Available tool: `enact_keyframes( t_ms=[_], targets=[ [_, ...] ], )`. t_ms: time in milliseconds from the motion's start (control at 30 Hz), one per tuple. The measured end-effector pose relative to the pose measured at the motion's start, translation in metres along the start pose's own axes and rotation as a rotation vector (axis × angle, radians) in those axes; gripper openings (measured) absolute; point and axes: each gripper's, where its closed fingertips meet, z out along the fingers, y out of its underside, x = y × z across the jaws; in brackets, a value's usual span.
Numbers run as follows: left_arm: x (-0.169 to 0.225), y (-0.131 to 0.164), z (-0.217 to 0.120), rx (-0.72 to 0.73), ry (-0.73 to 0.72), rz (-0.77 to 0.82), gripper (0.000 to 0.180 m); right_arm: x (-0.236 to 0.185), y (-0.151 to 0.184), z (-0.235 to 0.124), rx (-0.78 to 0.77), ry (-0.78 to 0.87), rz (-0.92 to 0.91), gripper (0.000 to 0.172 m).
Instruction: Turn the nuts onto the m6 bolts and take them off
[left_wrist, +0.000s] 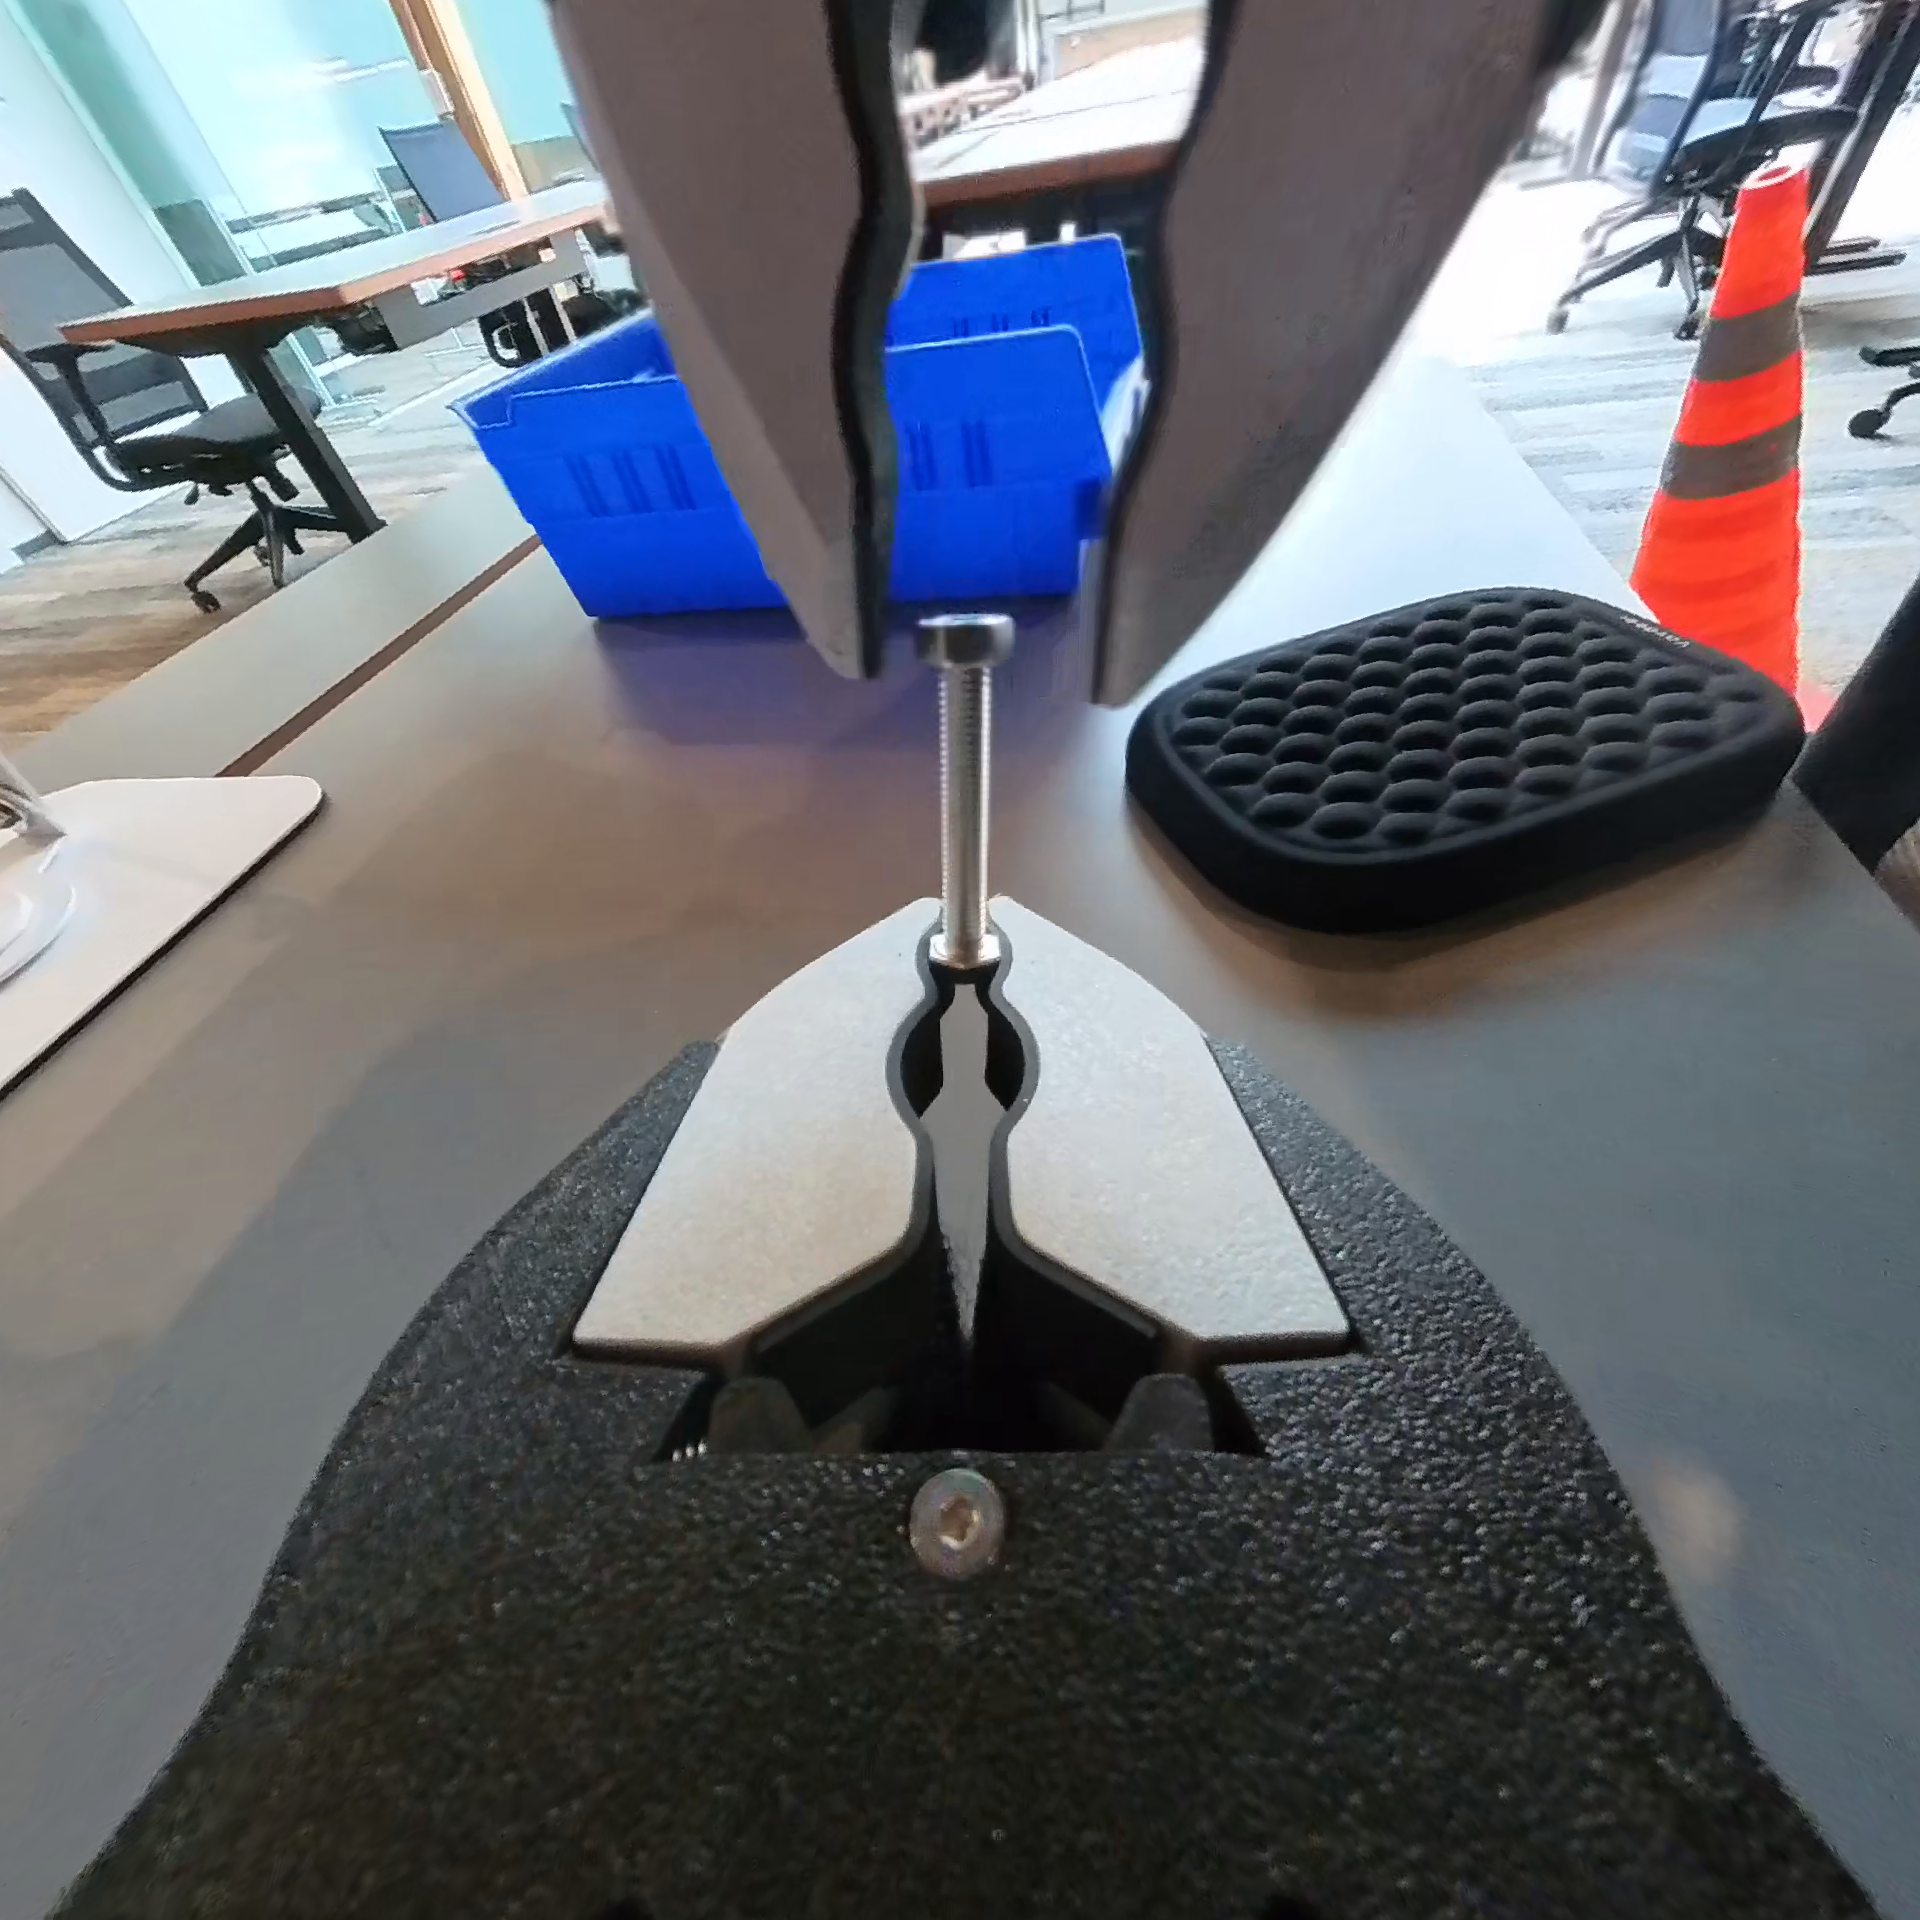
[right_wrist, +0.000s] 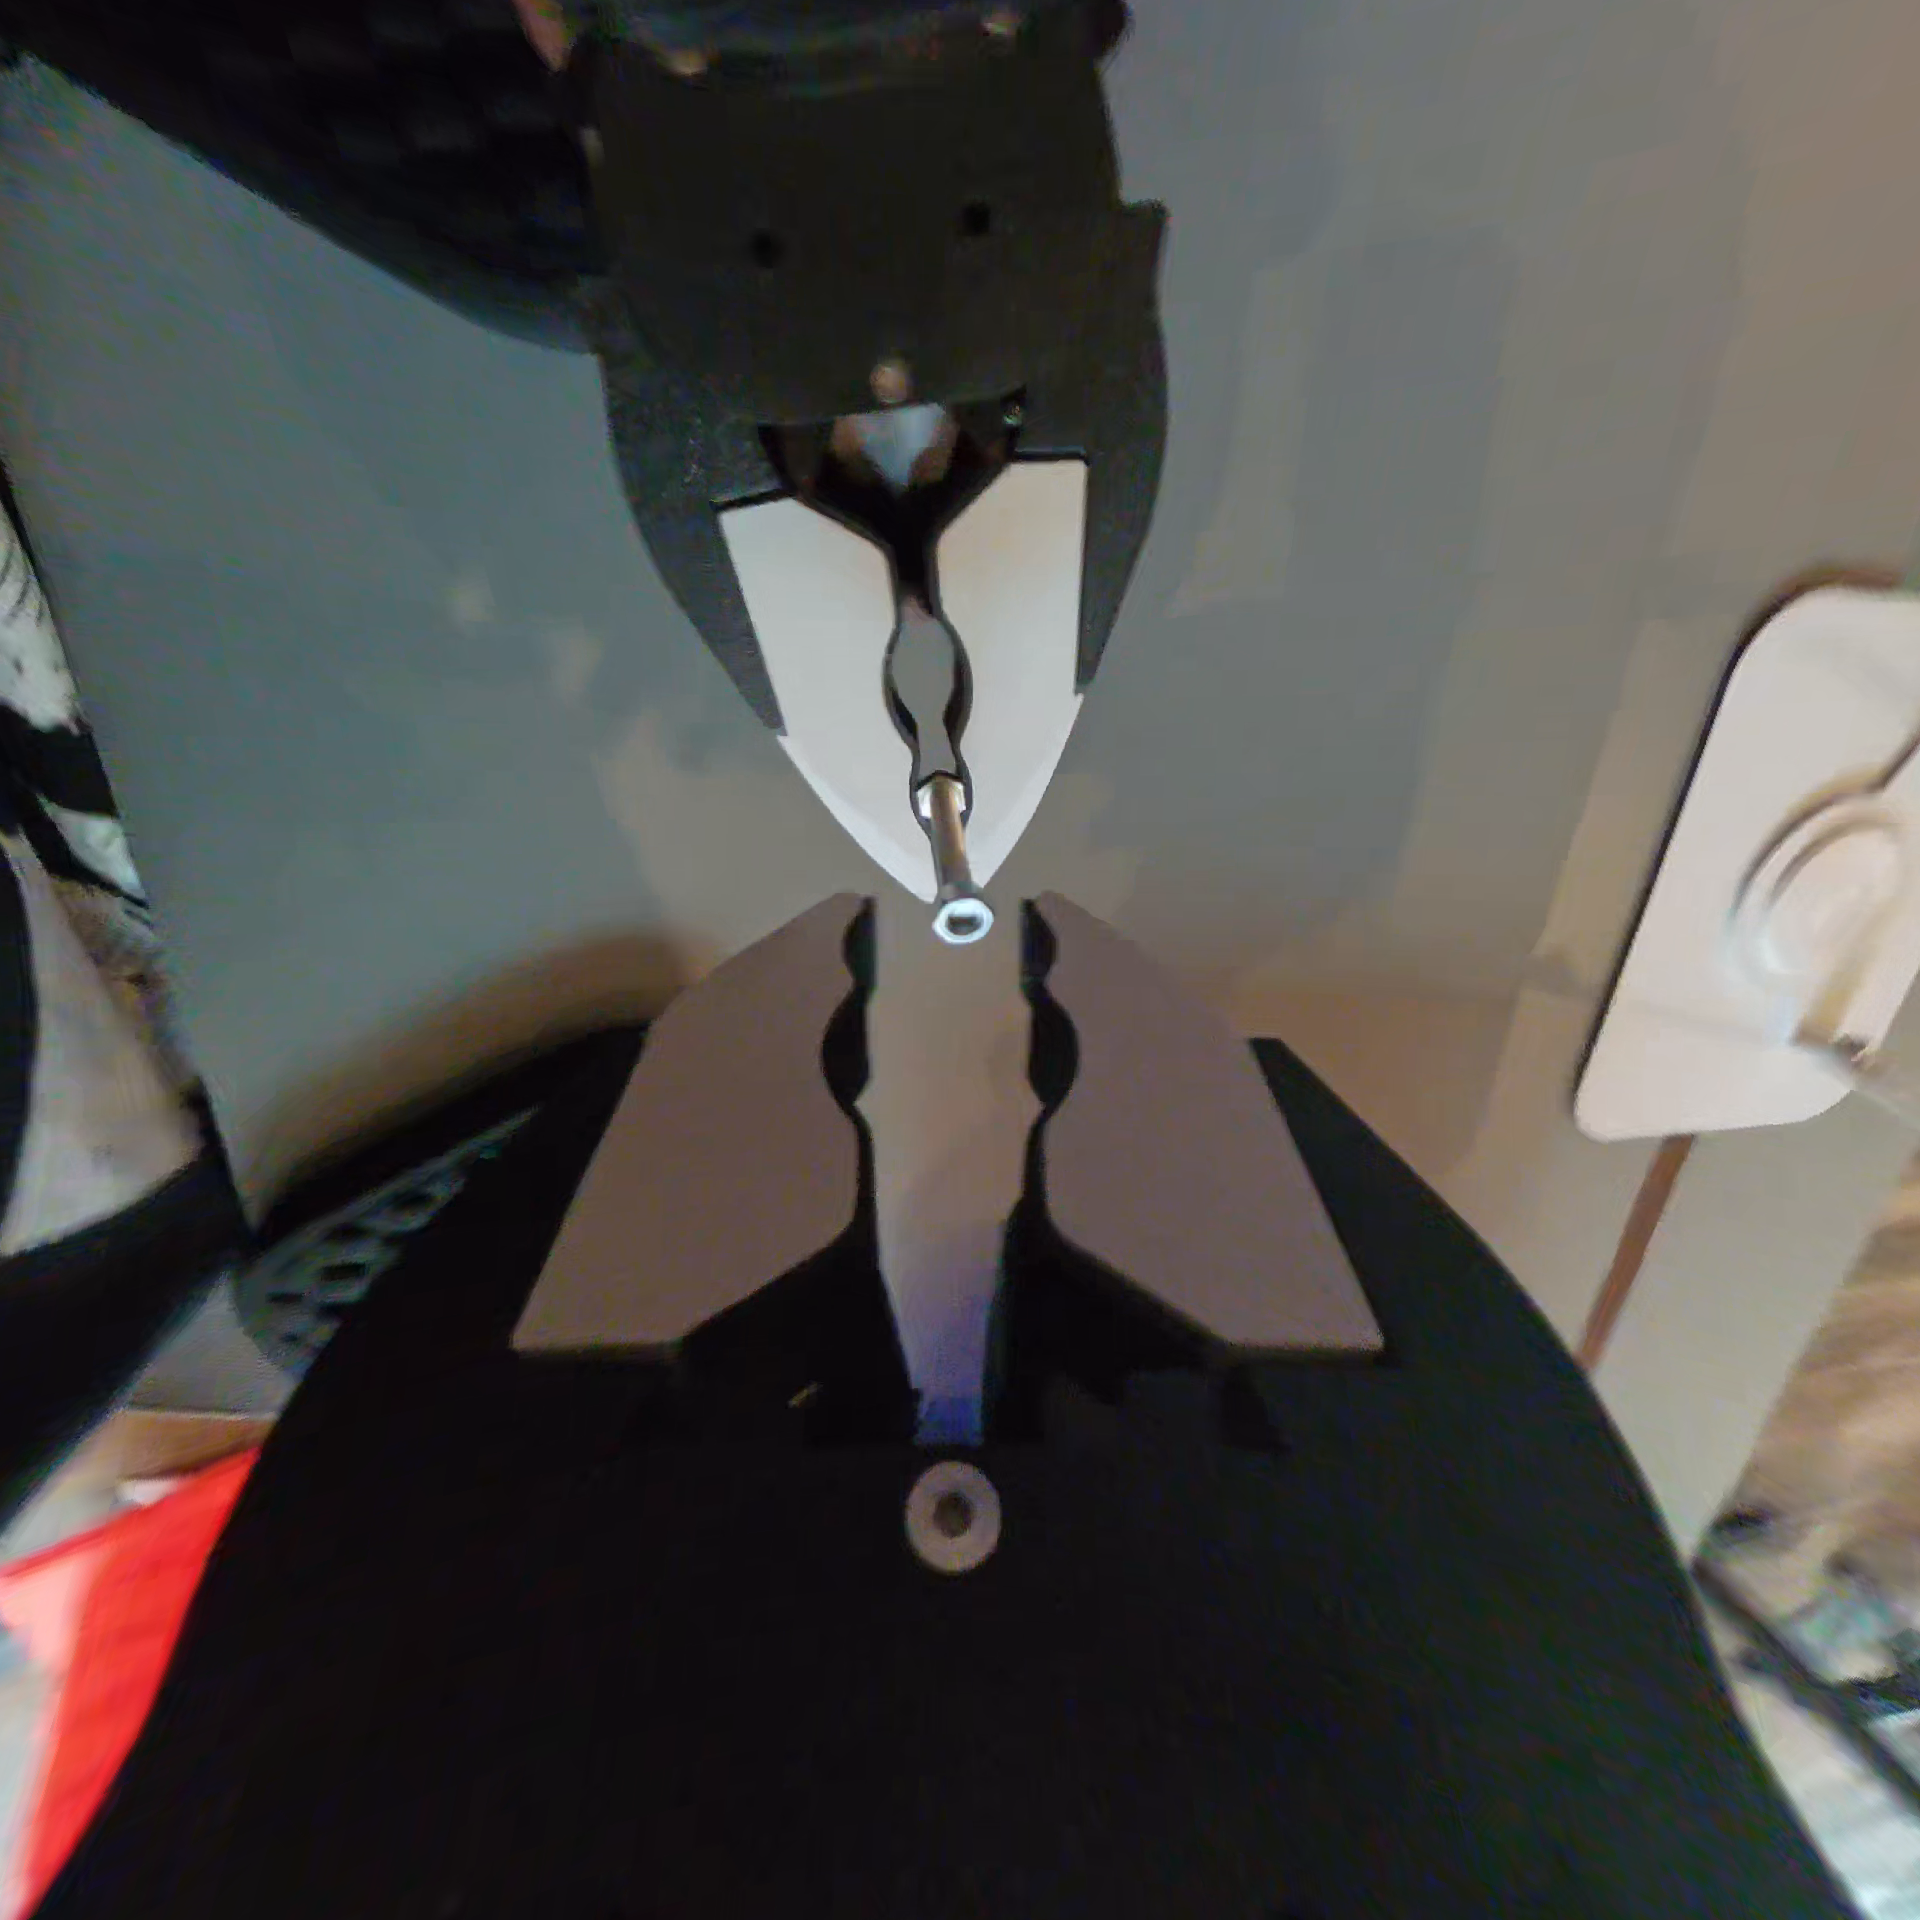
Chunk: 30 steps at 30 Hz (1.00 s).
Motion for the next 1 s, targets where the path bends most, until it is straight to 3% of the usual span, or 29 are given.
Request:
enact_keyframes(
  t_ms=[100, 233, 567, 667, 767, 1000],
  targets=[
    [0.0004, -0.0008, -0.0007, 0.008, 0.013, -0.011, 0.002, 0.0038, -0.0051, -0.0054, 0.034, 0.031, -0.319, 0.039],
    [0.0020, -0.0008, -0.0005, 0.007, 0.025, -0.007, 0.002, -0.0027, -0.0048, -0.0086, 0.065, 0.009, -0.784, 0.028],
    [0.0036, -0.0018, -0.0009, 0.015, 0.042, -0.006, 0.002, -0.0011, -0.0070, -0.0005, 0.095, -0.077, -0.871, 0.010],
    [0.0033, -0.0023, -0.0009, 0.019, 0.038, -0.007, 0.002, -0.0013, -0.0071, -0.0010, 0.100, -0.073, -0.813, 0.010],
    [0.0015, -0.0027, -0.0010, 0.021, 0.019, -0.009, 0.002, 0.0011, -0.0066, -0.0009, 0.071, -0.058, -0.627, 0.010],
    [-0.0004, -0.0013, -0.0001, 0.010, -0.007, 0.000, 0.002, 0.0007, -0.0006, 0.0007, -0.004, -0.038, 0.077, 0.010]
  ],
)
